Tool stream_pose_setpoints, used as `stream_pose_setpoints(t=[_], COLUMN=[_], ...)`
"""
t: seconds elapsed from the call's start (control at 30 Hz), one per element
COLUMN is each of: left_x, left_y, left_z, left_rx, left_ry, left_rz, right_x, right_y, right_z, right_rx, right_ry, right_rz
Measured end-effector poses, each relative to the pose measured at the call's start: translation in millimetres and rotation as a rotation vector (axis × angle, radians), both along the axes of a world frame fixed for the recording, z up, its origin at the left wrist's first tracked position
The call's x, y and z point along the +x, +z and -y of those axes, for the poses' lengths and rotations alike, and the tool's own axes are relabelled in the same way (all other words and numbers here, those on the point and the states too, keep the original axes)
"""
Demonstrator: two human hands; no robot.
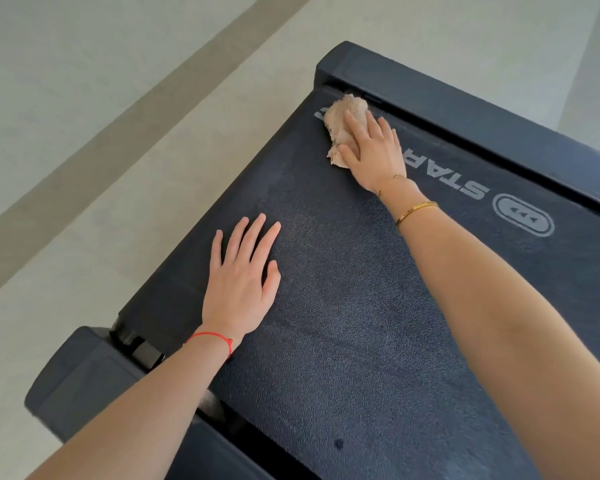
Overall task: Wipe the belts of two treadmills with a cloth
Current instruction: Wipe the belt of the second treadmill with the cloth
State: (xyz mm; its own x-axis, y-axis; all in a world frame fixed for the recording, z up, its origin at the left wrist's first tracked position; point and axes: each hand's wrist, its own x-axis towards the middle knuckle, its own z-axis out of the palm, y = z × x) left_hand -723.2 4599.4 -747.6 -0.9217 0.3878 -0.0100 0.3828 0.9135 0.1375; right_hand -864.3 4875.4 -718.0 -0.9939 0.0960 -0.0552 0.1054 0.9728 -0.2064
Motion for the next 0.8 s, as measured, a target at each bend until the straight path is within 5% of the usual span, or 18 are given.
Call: stream_pose_setpoints(t=[0.3, 0.6, 0.8], left_x=[-1.3, -1.5, 3.5], left_y=[-0.6, -2.0, 12.2], left_z=[-0.6, -0.4, 4.2], left_rx=[0.000, 0.033, 0.214], left_ry=[0.002, 0.000, 0.114], left_rz=[-0.003, -0.005, -0.028], right_x=[-6.8, -3.9, 53.9], right_y=[-4.2, -5.0, 0.1], right_z=[2.3, 14.0, 44.0], right_rx=[0.130, -0.139, -0.402], right_ry=[0.065, 0.112, 0.298], right_rz=[-0.067, -0.267, -0.148])
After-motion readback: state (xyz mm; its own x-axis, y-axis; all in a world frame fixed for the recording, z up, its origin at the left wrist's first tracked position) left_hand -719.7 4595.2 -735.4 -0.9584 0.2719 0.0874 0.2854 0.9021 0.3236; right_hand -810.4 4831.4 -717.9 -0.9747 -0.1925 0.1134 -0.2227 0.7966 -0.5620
